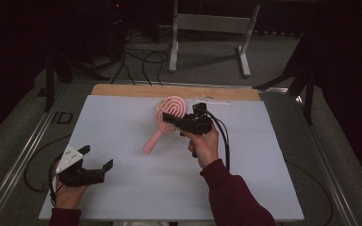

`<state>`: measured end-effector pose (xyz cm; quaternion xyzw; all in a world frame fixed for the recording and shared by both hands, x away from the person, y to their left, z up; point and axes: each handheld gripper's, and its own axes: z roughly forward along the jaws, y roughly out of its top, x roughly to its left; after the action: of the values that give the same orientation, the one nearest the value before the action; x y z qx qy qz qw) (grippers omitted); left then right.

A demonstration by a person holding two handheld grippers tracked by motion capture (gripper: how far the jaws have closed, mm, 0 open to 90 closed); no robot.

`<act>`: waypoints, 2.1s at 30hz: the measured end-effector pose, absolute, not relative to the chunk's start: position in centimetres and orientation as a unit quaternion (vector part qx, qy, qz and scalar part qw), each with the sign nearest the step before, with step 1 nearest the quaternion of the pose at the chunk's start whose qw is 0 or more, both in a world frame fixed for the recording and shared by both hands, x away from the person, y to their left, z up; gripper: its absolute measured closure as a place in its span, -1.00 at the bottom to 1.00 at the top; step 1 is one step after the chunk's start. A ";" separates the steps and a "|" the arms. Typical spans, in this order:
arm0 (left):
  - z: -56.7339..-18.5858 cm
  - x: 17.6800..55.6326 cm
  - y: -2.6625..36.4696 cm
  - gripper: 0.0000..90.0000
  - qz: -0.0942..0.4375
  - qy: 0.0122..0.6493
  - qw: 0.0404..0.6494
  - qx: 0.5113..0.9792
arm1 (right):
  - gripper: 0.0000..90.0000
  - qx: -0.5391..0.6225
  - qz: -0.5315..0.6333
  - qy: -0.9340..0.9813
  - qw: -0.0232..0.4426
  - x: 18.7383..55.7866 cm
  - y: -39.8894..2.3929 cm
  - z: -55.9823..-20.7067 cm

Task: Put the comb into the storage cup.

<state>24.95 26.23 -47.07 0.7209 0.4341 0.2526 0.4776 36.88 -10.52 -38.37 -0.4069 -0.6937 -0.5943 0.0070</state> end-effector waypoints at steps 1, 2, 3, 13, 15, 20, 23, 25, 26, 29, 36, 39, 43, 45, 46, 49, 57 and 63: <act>-47.1 25.0 26.3 -1.00 0.254 0.434 0.478 0.720 | 0.42 -0.408 -0.595 -0.693 0.005 36.9 -10.6 -38.4; -47.1 25.0 26.3 -1.00 0.255 0.435 0.479 0.718 | 0.42 -0.410 -0.595 -0.691 0.004 37.0 -10.6 -38.3; -47.1 25.0 26.4 -1.00 0.255 0.436 0.481 0.717 | 0.42 -0.411 -0.595 -0.691 0.005 37.0 -10.6 -38.3; -46.9 24.9 26.9 -1.00 0.255 0.444 0.490 0.705 | 0.42 -0.409 -0.596 -0.691 -0.004 37.6 -10.7 -37.4; -46.9 24.9 27.0 -1.00 0.256 0.446 0.490 0.704 | 0.42 -0.409 -0.595 -0.692 -0.007 37.7 -10.7 -37.3; -46.7 24.8 27.2 -1.00 0.257 0.451 0.489 0.702 | 0.42 -0.409 -0.593 -0.694 -0.013 38.0 -10.7 -37.0; -46.6 24.8 27.2 -1.00 0.259 0.450 0.487 0.703 | 0.42 -0.411 -0.594 -0.692 -0.014 38.2 -10.7 -37.0; -46.6 24.8 27.2 -1.00 0.260 0.450 0.486 0.703 | 0.42 -0.413 -0.593 -0.691 -0.014 38.3 -10.7 -37.0; -46.6 24.8 27.2 -1.00 0.261 0.450 0.485 0.703 | 0.42 -0.412 -0.592 -0.692 -0.016 38.4 -10.7 -37.0; -46.6 24.8 27.3 -1.00 0.263 0.450 0.485 0.703 | 0.42 -0.410 -0.592 -0.693 -0.020 38.5 -10.7 -36.9; -46.5 24.7 27.2 -1.00 0.265 0.447 0.486 0.703 | 0.42 -0.410 -0.586 -0.698 -0.033 39.0 -10.6 -36.6; -46.5 24.7 27.2 -1.00 0.266 0.447 0.486 0.702 | 0.42 -0.412 -0.584 -0.699 -0.035 39.2 -10.6 -36.6; -46.5 24.7 27.2 -1.00 0.265 0.447 0.487 0.702 | 0.42 -0.413 -0.583 -0.699 -0.037 39.5 -10.6 -36.6; -46.5 24.7 27.2 -1.00 0.265 0.446 0.487 0.702 | 0.42 -0.413 -0.579 -0.702 -0.038 39.6 -10.6 -36.6; -46.5 24.8 27.2 -1.00 0.265 0.445 0.486 0.703 | 0.42 -0.414 -0.577 -0.703 -0.039 39.7 -10.6 -36.6; -46.5 24.7 27.2 -1.00 0.265 0.445 0.487 0.703 | 0.42 -0.414 -0.576 -0.703 -0.042 39.9 -10.7 -36.6; -46.4 24.7 27.1 -1.00 0.264 0.444 0.488 0.704 | 0.42 -0.417 -0.571 -0.706 -0.048 40.3 -10.7 -36.2; -46.4 24.7 27.0 -1.00 0.263 0.443 0.488 0.705 | 0.42 -0.418 -0.568 -0.707 -0.052 40.6 -10.7 -35.7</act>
<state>24.71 27.03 -46.39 0.7051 0.4427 0.2625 0.4879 40.64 -10.74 -35.68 -0.4179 -0.7072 -0.5680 -0.0516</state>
